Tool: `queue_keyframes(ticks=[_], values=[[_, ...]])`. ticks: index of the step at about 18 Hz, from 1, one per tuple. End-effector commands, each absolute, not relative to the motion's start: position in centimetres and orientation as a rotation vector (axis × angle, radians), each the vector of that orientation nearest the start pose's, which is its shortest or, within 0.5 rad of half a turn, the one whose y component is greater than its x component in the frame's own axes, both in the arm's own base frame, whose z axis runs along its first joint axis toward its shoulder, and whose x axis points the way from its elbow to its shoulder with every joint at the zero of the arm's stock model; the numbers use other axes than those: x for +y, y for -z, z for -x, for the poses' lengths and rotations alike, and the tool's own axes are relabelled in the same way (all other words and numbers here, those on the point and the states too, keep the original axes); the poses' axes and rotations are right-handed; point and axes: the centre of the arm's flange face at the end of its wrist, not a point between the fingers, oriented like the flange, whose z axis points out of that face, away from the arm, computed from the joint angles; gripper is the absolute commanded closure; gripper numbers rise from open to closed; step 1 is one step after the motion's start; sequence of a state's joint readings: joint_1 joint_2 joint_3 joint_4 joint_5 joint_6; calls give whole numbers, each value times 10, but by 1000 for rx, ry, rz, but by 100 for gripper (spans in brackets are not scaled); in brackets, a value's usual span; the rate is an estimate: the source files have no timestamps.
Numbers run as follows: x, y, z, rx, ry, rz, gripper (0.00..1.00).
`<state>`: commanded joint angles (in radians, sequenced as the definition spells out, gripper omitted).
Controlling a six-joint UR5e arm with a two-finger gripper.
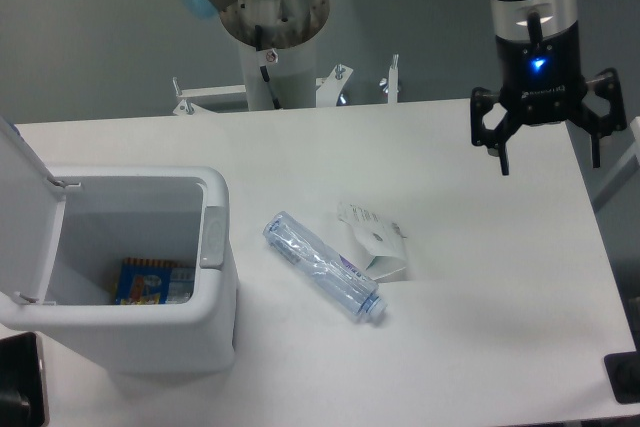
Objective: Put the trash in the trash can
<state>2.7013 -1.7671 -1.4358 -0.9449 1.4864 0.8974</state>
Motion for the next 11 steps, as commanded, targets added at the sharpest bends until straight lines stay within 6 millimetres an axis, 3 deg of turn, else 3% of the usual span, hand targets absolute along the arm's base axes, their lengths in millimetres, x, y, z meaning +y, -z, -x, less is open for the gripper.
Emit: queue_keyframes(ticks=[11], values=[[392,-522,492,-282,-591,2689,0]])
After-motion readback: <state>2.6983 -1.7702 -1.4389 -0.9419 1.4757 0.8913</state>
